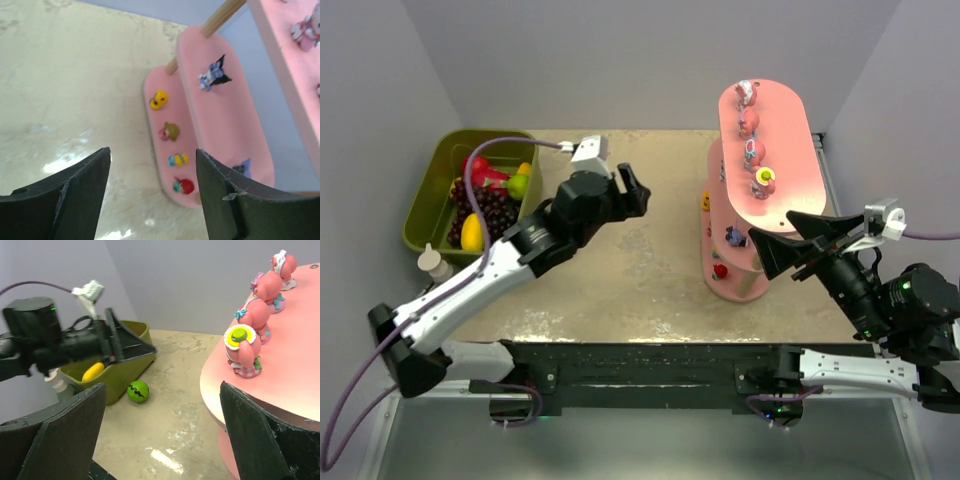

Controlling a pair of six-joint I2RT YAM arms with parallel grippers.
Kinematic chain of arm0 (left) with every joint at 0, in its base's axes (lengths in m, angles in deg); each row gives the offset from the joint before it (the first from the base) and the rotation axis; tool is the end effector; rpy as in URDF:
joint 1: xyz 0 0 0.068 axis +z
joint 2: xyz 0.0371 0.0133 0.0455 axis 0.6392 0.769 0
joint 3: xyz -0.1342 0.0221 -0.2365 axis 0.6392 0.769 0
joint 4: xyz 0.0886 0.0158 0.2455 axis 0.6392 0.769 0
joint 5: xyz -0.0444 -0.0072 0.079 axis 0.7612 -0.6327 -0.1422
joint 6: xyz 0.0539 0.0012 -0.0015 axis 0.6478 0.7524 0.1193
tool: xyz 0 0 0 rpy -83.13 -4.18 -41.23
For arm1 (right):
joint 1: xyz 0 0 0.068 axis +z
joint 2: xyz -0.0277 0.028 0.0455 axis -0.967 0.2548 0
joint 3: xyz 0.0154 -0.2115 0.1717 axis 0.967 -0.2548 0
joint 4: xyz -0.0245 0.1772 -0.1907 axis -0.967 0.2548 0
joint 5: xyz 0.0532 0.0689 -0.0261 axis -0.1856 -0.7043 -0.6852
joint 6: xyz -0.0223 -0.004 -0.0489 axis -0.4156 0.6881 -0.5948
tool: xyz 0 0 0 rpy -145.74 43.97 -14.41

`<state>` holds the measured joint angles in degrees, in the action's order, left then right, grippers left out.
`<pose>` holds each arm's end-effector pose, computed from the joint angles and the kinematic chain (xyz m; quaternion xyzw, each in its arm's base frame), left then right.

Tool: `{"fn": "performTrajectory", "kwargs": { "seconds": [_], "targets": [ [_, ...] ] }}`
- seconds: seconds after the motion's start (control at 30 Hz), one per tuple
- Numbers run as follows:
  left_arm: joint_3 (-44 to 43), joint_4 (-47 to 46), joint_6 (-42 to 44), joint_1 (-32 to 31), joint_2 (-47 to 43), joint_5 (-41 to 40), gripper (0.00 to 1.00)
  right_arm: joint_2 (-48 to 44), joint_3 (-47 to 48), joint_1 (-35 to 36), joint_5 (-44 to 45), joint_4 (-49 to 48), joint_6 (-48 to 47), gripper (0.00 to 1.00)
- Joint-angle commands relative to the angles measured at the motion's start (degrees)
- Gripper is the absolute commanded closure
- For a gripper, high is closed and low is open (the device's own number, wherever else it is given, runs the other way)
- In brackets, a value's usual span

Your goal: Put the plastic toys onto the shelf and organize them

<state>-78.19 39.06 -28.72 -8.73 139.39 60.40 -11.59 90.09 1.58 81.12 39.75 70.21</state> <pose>0.2090 -0.2152 0.4030 -0.0641 0.8011 -0.2909 0.5191 0.0334 0.0308 0.4676 -0.0586 0.6367 0.3211 0.6986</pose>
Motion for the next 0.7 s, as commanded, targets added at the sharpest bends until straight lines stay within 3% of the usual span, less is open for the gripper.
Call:
{"fn": "performTrajectory", "kwargs": {
  "seconds": [0.0, 0.13, 0.47, 0.67],
  "targets": [
    [9.1, 7.6, 3.1, -0.2, -11.1, -7.1, 0.19, 1.3, 1.4, 0.3, 4.0, 4.6, 1.8, 0.01],
    [17.2, 10.3, 3.8, -0.2, -22.9, -7.6, 0.01, 1.7, 1.3, 0.2, 0.8, 2.5, 2.7, 0.01],
    [19.5, 19.6, 5.4, -0.3, -35.6, -7.6, 0.00, 6.7, 3.5, 0.2, 2.6, 3.3, 1.5, 0.01],
    [14.1, 21.7, 9.2, -0.2, -35.3, -9.2, 0.01, 5.8, 4.3, 0.3, 2.0, 3.4, 3.4, 0.01]
  ]
}}
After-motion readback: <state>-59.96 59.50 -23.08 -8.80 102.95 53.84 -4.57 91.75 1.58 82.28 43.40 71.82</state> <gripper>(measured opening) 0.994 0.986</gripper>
